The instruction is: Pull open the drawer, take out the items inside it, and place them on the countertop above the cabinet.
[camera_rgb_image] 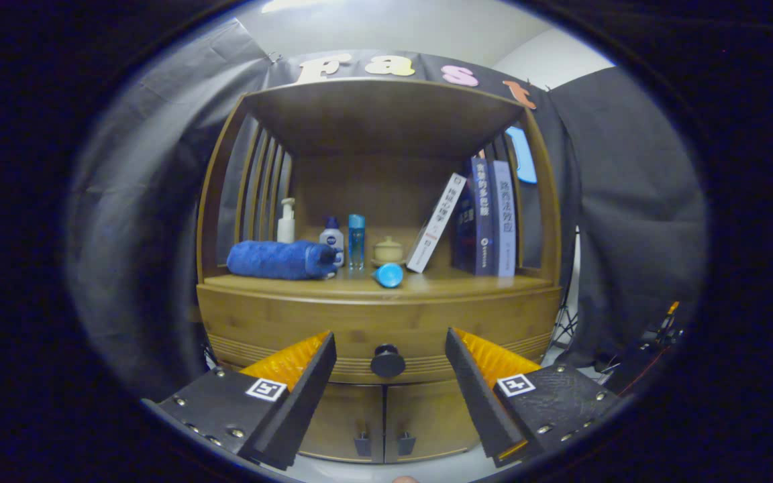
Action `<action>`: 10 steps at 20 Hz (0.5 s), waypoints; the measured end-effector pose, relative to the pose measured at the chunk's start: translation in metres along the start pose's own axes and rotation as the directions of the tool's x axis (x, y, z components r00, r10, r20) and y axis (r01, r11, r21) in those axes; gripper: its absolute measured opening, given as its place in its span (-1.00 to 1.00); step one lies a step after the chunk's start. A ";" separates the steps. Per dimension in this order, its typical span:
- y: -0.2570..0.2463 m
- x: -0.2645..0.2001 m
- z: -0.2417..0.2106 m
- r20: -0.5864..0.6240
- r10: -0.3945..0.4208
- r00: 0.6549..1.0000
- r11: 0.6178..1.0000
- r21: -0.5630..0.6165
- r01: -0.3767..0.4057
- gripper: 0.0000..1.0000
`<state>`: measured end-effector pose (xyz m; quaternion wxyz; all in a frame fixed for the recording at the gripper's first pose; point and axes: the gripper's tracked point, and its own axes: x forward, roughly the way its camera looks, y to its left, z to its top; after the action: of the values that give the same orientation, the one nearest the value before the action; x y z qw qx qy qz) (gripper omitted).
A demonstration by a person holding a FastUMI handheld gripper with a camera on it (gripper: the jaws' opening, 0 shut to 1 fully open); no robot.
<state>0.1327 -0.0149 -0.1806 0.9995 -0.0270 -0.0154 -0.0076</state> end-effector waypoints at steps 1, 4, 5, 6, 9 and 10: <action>-0.003 -0.010 0.015 0.017 0.006 1.000 1.000 0.004 -0.006 0.96; -0.011 -0.037 0.053 0.017 0.010 1.000 1.000 -0.015 -0.010 0.96; -0.013 -0.047 0.062 0.005 0.015 1.000 1.000 -0.015 -0.015 0.96; -0.015 -0.057 0.070 -0.005 0.019 1.000 1.000 -0.015 -0.019 0.96; -0.014 -0.081 0.094 -0.011 0.031 0.999 0.999 -0.037 -0.031 0.96; -0.014 -0.085 0.104 -0.014 0.032 0.999 0.998 -0.051 -0.033 0.96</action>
<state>0.0449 -0.0218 -0.0788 0.9985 -0.0529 -0.0081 0.0080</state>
